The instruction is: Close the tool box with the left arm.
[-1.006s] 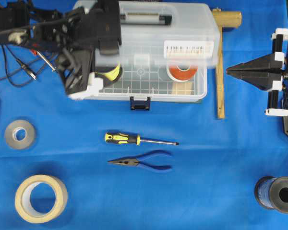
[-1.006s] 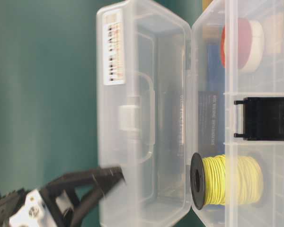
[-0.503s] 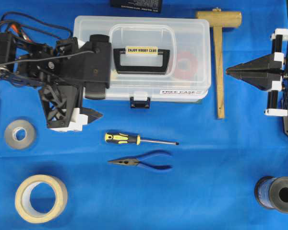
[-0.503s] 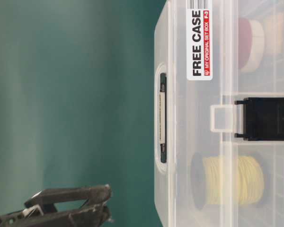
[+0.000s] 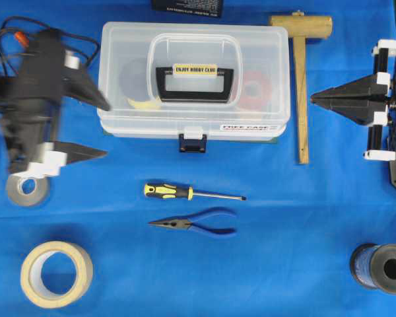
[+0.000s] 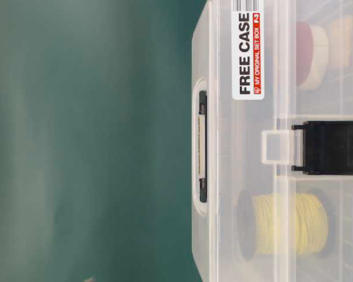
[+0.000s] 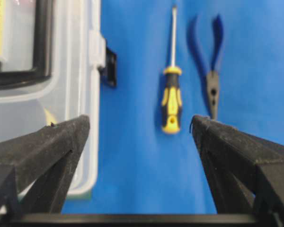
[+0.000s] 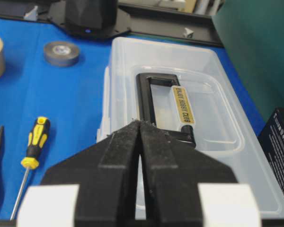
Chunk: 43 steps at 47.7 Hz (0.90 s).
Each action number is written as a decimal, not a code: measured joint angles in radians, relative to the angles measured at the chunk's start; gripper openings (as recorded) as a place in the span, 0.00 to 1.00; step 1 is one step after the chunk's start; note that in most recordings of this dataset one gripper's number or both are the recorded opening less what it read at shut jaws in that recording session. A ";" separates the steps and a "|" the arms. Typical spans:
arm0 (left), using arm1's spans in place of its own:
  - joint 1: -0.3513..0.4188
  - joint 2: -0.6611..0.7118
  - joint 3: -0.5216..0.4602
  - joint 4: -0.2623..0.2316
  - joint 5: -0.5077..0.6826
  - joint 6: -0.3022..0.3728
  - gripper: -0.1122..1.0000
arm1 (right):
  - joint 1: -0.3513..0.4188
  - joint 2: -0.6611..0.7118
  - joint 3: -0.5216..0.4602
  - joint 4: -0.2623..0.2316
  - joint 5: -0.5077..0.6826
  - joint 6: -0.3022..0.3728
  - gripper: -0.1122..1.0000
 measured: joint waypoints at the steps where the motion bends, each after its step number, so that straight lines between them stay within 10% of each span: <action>1: 0.000 -0.025 0.018 -0.002 -0.021 0.002 0.92 | 0.000 0.000 0.002 0.000 0.000 -0.002 0.10; 27: 0.000 -0.503 0.575 -0.003 -0.514 -0.031 0.92 | 0.000 -0.002 0.002 0.000 -0.002 0.000 0.10; 43: 0.000 -0.586 0.712 -0.005 -0.588 -0.032 0.92 | -0.002 0.000 0.002 0.000 0.000 0.002 0.10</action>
